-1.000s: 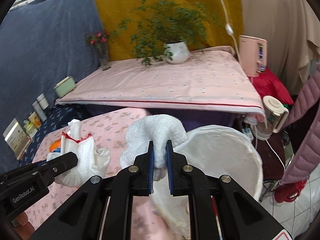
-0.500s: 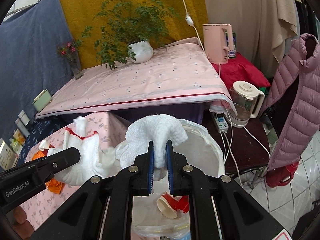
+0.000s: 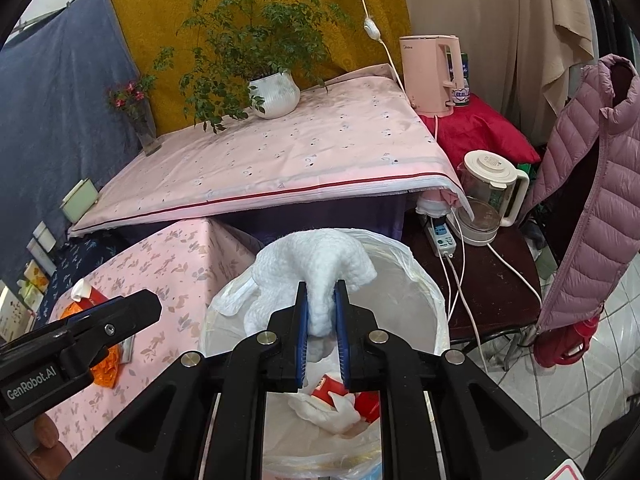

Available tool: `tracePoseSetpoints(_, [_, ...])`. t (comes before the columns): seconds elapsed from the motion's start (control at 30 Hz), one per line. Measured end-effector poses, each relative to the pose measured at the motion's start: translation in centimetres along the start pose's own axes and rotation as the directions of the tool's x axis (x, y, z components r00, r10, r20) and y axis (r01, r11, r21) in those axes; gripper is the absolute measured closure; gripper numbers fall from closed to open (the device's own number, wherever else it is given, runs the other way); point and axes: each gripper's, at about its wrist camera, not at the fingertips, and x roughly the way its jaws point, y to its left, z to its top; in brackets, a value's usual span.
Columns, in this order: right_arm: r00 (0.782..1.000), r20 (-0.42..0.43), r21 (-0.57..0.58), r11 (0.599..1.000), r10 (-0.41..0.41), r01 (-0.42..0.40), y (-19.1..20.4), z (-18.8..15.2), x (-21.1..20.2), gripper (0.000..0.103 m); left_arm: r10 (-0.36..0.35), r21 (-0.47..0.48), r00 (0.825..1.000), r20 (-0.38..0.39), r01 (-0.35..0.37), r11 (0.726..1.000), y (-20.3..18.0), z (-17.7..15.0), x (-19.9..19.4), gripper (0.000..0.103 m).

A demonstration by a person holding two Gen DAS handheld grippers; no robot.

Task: Collect trash
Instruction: 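Carry the glove and tissue over the bin and release both, then move both grippers back over the table toward the scrunchie and orange wrapper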

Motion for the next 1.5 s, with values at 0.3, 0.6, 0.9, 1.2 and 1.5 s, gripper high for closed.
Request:
tracePoseSetpoints(0.3, [1.0,0.014,-0.015,1.0,0.006,-0.006,1.4,0.1,0.0,0.068,0.051,-0.029,0.999,0.019,-0.05,0.998,1.6,-0.3,-0.5,0.048])
tracePoseSetpoints(0.6, [0.999,0.03,-0.036,0.999,0.021,-0.02,3.0,0.4,-0.6,0.061,0.079,-0.078,0.997,0.021,-0.077,0.994,3.7,-0.8,-1.2,0.046])
tracePoseSetpoints(0.9, [0.998,0.012,-0.089,0.994,0.067,-0.066,6.4,-0.2,-0.7,0.056,0.129,-0.142,0.991,0.038,-0.122,0.982,7.0,-1.5,-2.6,0.039])
tracePoseSetpoints(1.2, [0.993,-0.02,-0.168,0.978,0.12,-0.122,11.9,-1.4,-0.5,0.053,0.236,-0.224,0.971,0.047,-0.22,0.949,12.1,-2.7,-4.8,0.035])
tracePoseSetpoints(1.5, [0.978,-0.084,-0.238,0.949,0.19,-0.205,17.8,-2.9,0.4,0.053,0.368,-0.333,0.929,0.039,-0.335,0.882,19.5,-4.6,-7.7,0.034])
